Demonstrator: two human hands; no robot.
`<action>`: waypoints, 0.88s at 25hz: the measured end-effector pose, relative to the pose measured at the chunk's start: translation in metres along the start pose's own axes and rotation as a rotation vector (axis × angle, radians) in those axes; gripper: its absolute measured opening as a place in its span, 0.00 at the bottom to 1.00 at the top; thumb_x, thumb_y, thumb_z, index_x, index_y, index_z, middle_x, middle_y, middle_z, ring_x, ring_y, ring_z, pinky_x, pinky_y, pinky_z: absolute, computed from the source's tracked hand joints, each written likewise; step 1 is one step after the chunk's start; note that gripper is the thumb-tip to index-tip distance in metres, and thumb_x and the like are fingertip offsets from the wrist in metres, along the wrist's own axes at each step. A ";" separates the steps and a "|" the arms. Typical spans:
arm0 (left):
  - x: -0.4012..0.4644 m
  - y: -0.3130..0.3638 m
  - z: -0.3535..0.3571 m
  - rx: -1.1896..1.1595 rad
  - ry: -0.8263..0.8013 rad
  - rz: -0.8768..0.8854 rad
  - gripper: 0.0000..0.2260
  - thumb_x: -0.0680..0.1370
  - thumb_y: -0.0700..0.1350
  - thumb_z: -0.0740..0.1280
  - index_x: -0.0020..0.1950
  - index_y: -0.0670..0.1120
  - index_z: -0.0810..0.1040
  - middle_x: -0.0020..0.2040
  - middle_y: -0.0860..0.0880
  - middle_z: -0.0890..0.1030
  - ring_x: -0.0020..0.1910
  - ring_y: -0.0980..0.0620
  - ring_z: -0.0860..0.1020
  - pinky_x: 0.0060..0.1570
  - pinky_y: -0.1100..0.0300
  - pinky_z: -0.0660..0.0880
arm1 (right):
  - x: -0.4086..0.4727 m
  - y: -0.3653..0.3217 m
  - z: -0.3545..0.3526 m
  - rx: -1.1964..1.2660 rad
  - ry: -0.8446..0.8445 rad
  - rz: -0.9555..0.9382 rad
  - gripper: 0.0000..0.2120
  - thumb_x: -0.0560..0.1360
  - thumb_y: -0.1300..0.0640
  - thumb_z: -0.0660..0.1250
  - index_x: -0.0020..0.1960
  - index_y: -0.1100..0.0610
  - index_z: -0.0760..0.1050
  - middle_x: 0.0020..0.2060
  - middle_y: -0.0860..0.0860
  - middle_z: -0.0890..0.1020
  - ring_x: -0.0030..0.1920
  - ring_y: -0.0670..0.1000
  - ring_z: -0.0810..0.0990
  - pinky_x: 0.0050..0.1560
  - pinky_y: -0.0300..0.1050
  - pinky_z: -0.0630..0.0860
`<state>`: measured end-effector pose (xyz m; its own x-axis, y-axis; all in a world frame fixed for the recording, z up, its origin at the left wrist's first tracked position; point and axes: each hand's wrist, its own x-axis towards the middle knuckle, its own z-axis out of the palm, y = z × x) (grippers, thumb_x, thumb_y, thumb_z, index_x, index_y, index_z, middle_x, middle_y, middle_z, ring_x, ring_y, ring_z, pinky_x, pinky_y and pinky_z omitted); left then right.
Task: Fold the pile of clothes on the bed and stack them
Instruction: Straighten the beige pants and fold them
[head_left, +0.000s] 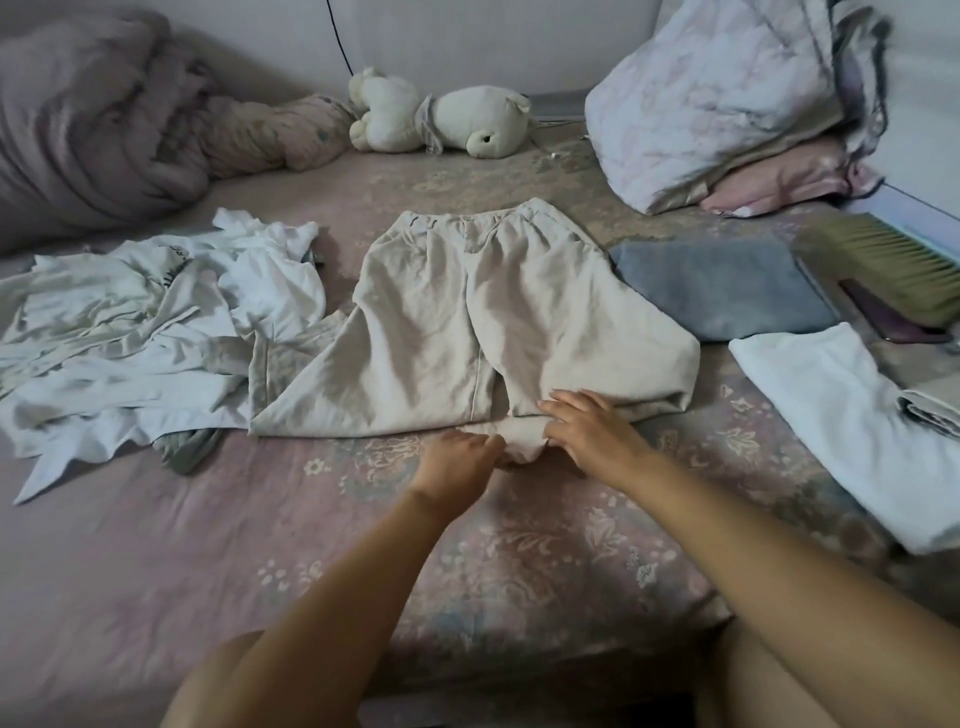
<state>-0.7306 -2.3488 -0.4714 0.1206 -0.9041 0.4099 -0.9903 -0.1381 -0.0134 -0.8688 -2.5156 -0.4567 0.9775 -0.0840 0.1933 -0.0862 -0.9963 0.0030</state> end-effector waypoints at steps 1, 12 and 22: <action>-0.003 0.014 -0.002 -0.027 0.040 0.001 0.08 0.72 0.43 0.60 0.34 0.45 0.75 0.26 0.50 0.77 0.23 0.48 0.76 0.23 0.64 0.65 | -0.009 0.004 -0.006 0.021 0.028 -0.022 0.09 0.59 0.59 0.80 0.35 0.54 0.81 0.49 0.54 0.84 0.52 0.57 0.82 0.49 0.53 0.78; -0.022 0.050 0.005 -0.046 -0.570 -0.007 0.34 0.76 0.62 0.59 0.78 0.50 0.54 0.78 0.48 0.55 0.76 0.49 0.54 0.73 0.51 0.52 | -0.103 -0.035 -0.032 0.091 -0.527 0.339 0.45 0.70 0.27 0.54 0.78 0.51 0.48 0.78 0.50 0.47 0.77 0.50 0.42 0.75 0.53 0.39; 0.003 0.073 -0.028 0.029 -0.050 0.345 0.06 0.66 0.37 0.65 0.41 0.43 0.71 0.27 0.49 0.74 0.21 0.48 0.73 0.19 0.64 0.63 | -0.095 -0.048 -0.046 0.051 -0.274 0.613 0.14 0.76 0.60 0.59 0.60 0.57 0.73 0.59 0.55 0.76 0.60 0.58 0.74 0.59 0.52 0.72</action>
<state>-0.8040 -2.3501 -0.4461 -0.2169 -0.9182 0.3313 -0.9711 0.1684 -0.1691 -0.9670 -2.4589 -0.4297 0.7686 -0.6300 -0.1107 -0.6386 -0.7657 -0.0761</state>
